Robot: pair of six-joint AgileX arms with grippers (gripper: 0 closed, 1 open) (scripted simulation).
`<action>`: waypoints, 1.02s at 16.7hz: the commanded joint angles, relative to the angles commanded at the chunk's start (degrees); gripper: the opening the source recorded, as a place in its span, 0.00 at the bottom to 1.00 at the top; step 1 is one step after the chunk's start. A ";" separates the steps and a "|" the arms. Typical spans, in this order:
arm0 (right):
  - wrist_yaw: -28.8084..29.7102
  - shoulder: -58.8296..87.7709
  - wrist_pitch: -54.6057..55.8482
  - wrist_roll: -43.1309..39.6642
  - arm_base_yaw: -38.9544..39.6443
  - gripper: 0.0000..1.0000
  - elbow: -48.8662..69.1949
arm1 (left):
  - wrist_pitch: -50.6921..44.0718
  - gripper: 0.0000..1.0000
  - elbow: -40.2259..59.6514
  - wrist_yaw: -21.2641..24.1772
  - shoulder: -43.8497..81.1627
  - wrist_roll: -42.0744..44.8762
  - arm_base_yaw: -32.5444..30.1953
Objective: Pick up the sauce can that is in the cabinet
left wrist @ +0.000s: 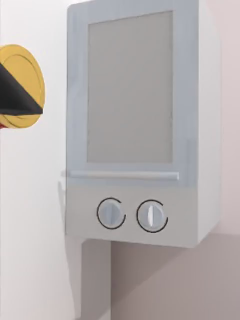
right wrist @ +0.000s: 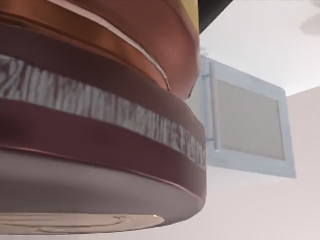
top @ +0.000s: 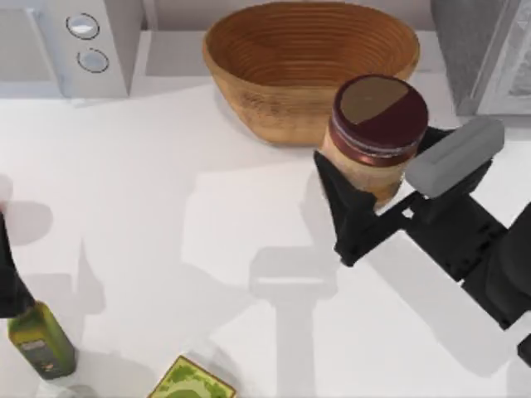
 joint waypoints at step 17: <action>-2.61 31.10 21.49 -0.66 2.58 0.00 4.44 | 0.00 1.00 0.00 0.00 0.00 0.00 0.00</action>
